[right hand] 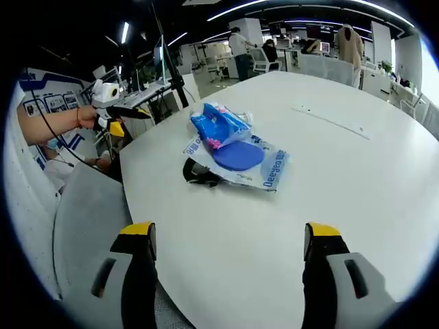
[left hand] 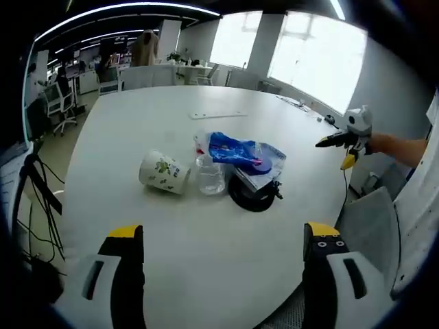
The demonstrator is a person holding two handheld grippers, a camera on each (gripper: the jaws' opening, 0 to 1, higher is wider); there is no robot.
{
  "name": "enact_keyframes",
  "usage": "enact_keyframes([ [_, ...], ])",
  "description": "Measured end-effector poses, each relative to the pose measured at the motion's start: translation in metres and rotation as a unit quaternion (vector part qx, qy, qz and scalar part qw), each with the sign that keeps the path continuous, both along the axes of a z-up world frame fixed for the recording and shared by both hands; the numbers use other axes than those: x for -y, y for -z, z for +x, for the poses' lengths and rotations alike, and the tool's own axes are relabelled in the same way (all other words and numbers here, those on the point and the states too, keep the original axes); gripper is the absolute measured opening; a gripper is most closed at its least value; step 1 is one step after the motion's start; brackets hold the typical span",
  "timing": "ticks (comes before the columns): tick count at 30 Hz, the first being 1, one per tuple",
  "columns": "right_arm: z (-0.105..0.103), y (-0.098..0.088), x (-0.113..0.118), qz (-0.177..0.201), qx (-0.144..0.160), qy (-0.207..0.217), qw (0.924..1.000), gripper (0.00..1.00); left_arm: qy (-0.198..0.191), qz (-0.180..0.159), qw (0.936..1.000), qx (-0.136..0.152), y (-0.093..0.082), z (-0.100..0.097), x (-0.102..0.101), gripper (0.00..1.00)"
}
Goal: Arrange the tabletop items into an orderly group along one side of the table until the central work area is clear of visible clutter.
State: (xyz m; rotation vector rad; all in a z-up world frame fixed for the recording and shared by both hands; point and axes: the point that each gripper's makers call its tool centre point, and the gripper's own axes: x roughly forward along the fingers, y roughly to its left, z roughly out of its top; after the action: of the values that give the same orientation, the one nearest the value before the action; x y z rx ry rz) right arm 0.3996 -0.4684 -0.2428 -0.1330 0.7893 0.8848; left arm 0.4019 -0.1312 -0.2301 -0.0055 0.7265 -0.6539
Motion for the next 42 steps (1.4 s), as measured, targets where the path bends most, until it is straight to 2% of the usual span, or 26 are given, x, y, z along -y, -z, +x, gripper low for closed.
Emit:
enact_keyframes([
  [42,-0.0032,0.0037,-0.0023,-0.002,-0.008,0.0,1.0,0.88,0.0,-0.001,1.0,-0.003,0.0037,-0.0052,0.0021,1.0],
])
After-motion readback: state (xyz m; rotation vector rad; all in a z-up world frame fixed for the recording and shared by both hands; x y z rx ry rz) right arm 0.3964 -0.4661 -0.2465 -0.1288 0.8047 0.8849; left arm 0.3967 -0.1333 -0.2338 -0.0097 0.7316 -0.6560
